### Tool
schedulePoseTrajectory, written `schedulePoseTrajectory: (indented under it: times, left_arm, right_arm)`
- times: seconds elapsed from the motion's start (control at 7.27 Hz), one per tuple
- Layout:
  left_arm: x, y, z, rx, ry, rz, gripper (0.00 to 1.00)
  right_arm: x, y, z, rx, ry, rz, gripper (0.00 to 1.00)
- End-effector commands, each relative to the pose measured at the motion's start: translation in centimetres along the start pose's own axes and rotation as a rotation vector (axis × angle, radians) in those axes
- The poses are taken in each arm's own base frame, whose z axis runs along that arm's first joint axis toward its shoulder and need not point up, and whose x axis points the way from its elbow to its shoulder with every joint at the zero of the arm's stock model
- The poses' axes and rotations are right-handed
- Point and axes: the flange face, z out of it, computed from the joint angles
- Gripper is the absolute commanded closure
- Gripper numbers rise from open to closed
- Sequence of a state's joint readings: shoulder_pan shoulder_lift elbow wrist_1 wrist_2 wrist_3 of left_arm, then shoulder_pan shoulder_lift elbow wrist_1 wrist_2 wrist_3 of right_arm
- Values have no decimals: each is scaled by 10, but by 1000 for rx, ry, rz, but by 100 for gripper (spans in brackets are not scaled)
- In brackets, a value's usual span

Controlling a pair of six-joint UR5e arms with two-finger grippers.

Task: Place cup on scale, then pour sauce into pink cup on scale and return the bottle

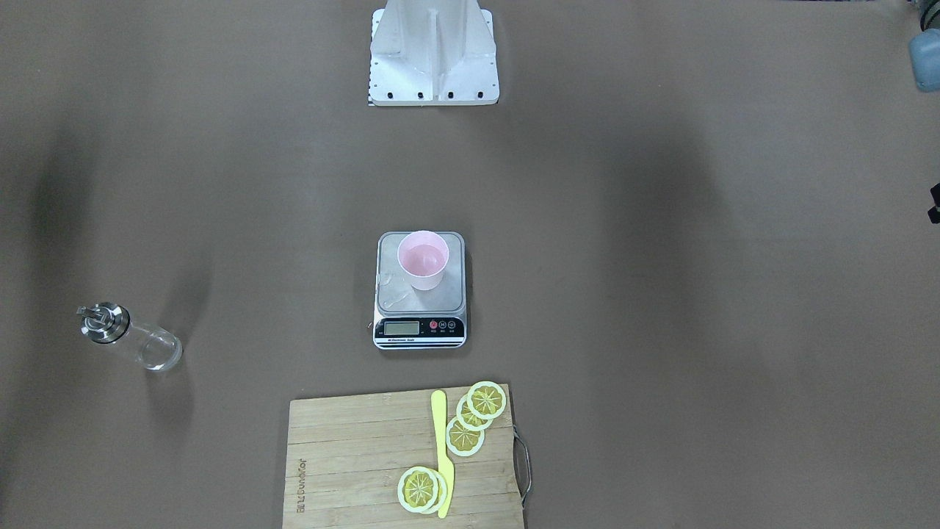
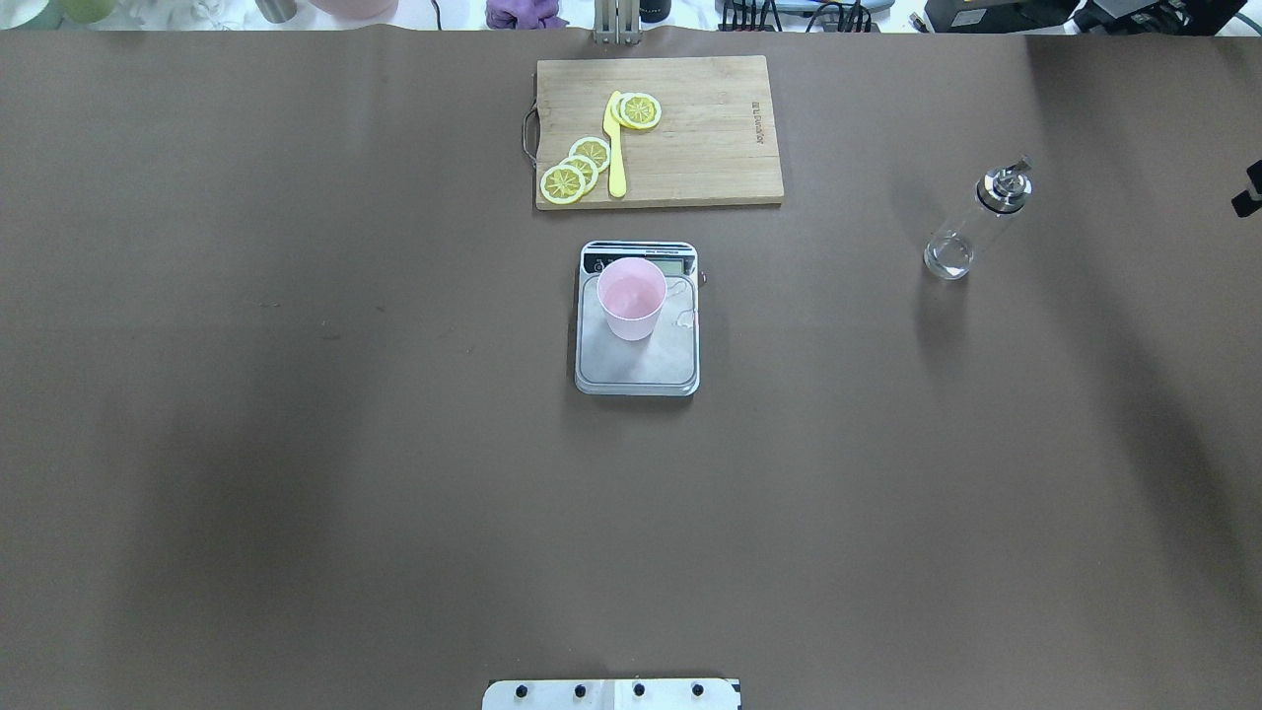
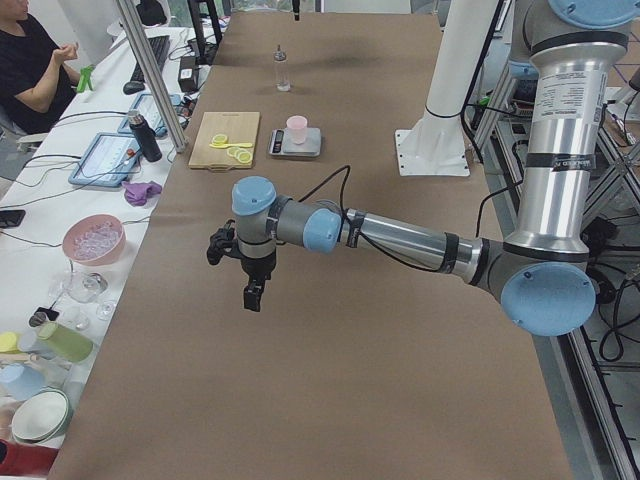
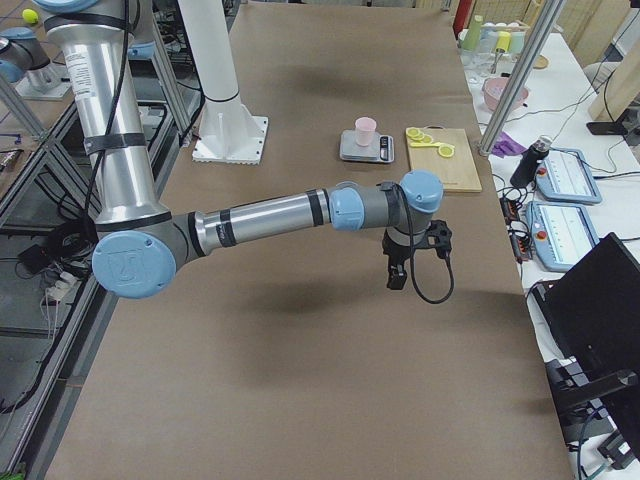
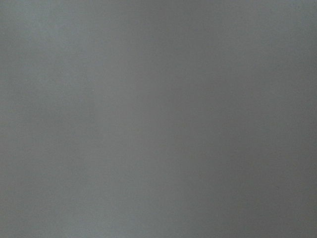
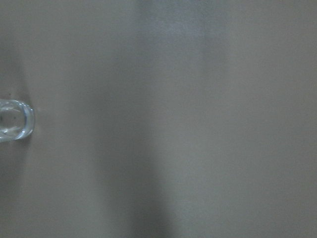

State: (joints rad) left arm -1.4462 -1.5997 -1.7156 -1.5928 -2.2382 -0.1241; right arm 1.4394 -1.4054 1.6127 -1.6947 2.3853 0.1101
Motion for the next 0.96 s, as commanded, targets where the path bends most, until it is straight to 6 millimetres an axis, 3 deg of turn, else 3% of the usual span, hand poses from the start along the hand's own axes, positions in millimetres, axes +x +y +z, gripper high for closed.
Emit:
schedulePoseTrajectory:
  times: [0.0,0.14,0.28,0.41,0.83]
  left_arm:
    - [-65,22,1,-10,52,-34,2]
    - [-75,28,13,-36,55,-54,2]
    - [-78,30,17,-40,56,-58,2]
    - [-77,29,17,-40,56,-56,2]
    - [-77,29,17,-42,57,-59,2]
  right_arm:
    - [39,12,17,-36,-16,33,0]
    - [49,21,23,-48,-15,49,0]
    - [74,37,19,-40,-24,95,0]
    - [83,47,16,-34,-25,112,0]
    - [89,48,9,-20,-23,126,0]
